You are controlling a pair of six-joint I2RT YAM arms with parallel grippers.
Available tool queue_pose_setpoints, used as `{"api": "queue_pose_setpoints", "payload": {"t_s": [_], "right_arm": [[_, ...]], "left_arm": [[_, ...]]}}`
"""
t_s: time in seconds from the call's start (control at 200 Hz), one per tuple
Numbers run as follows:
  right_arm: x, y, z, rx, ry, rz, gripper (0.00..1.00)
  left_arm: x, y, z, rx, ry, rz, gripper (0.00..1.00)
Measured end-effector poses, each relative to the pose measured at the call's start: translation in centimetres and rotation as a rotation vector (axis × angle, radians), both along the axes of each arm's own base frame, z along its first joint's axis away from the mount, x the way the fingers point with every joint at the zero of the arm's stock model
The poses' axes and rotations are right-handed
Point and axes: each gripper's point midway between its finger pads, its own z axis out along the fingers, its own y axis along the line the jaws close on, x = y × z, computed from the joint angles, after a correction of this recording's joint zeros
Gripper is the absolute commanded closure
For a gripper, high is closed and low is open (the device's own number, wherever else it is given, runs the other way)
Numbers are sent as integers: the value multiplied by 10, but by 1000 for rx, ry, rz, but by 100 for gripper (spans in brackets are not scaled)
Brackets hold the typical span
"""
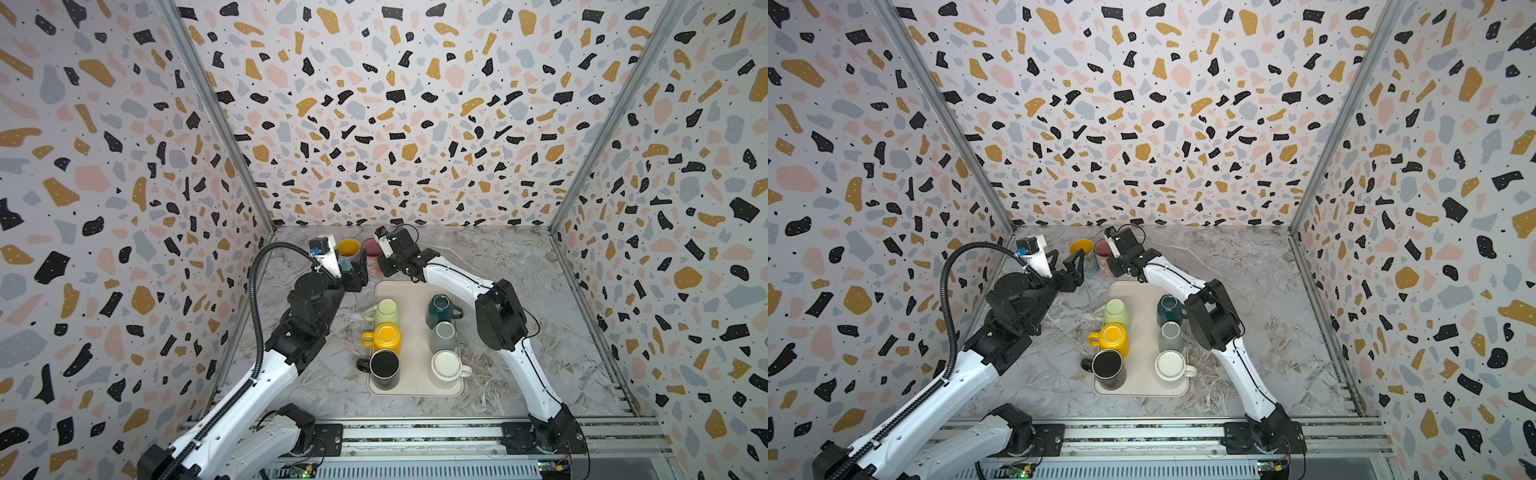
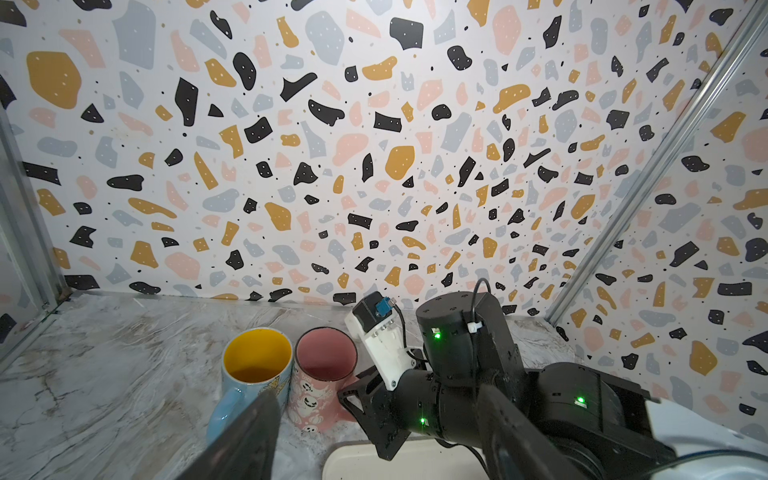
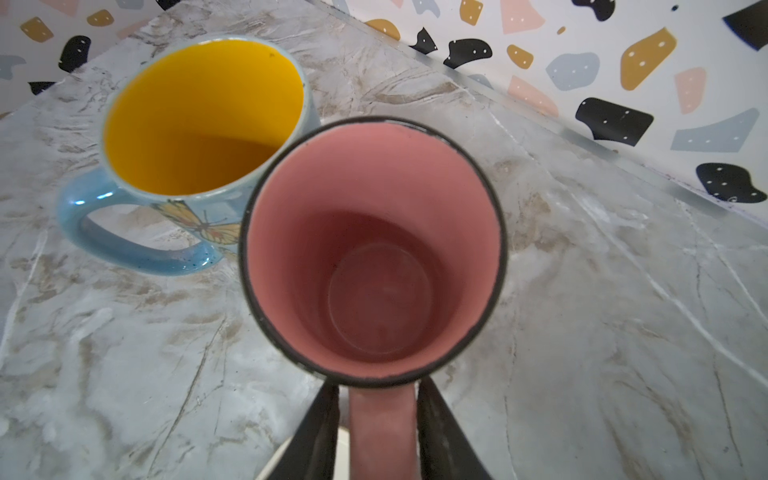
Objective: Turn the mug right side up
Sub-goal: 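Carry the pink mug beyond the tray beside the light blue mug with the right gripper, then lower the pink mug onto the table, open and withdraw the right gripper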
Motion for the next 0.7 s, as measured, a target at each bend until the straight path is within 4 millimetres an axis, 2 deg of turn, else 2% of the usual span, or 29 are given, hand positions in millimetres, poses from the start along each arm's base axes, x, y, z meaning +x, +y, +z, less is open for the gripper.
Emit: {"api": "queue_pose_setpoints", "payload": {"t_s": [0.3,0.701], "right_arm": [[-9,2,-5,24,39,17,56],[-38,2,0,113,152,66,60]], "left_arm": [[-1,3,-4,2,7,6,24],[-4,4,-6,-12,9,5,24]]}}
